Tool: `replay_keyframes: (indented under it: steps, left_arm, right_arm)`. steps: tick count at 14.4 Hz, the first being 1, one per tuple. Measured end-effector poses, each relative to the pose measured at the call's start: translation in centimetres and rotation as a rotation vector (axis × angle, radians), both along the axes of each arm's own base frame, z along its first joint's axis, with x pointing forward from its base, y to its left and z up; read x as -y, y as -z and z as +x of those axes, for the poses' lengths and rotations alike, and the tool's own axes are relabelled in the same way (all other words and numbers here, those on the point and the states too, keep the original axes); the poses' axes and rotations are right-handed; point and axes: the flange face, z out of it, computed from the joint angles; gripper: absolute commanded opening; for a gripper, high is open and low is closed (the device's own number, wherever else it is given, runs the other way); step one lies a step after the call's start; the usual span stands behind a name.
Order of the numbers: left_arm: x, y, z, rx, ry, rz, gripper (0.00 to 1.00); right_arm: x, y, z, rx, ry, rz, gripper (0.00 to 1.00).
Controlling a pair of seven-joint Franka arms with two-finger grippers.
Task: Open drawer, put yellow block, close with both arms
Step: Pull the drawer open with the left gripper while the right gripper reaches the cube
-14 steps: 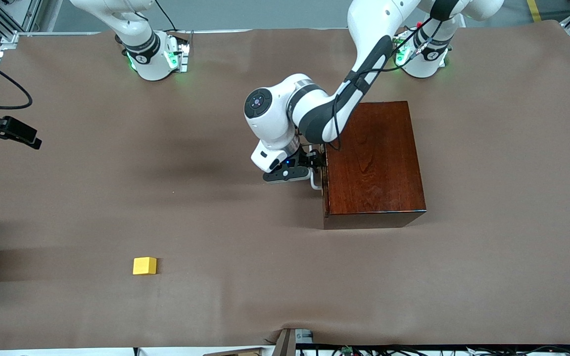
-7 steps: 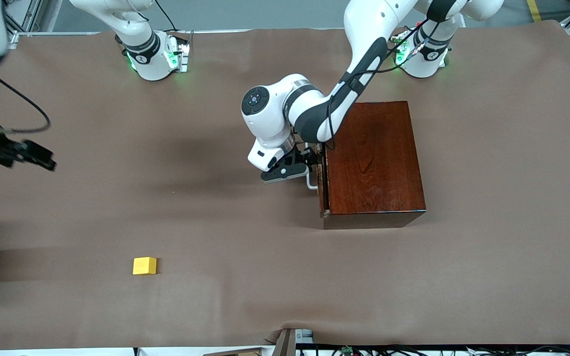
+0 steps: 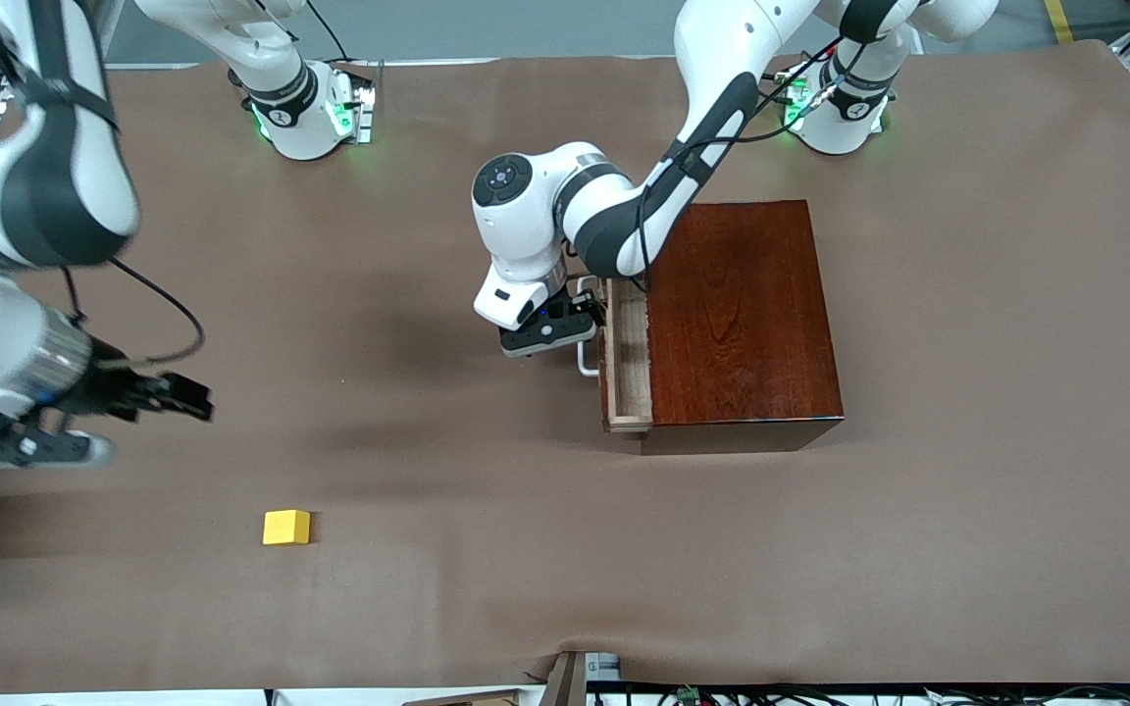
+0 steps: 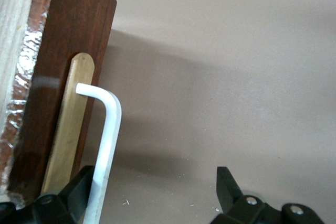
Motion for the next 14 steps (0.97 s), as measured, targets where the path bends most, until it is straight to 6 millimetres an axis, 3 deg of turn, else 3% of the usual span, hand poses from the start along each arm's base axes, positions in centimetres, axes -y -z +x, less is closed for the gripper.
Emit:
replay_keyframes:
  steps: [4,7,10,14]
  left_arm:
    - [1.7,-0.4,-0.7,0.034,0.026,-0.079,1.00]
    - [4.1,-0.9,-1.9,0.079,0.068,-0.206,1.00]
    - [5.4,-1.8,-2.5,0.107,0.093,-0.279,1.00]
    - [6.0,-2.7,-2.7,0.120,0.098,-0.315,1.00]
  right_arm:
    - [-1.1,10.5,3.0,-0.021,-0.004,-0.005,1.00]
    - [-1.0,17.7,4.4,-0.005,0.006,-0.008,1.00]
    - [-1.2,21.2,4.9,-0.015,0.006,-0.010,1.00]
    - [-1.1,23.5,6.4,-0.010,0.009,-0.011,1.00]
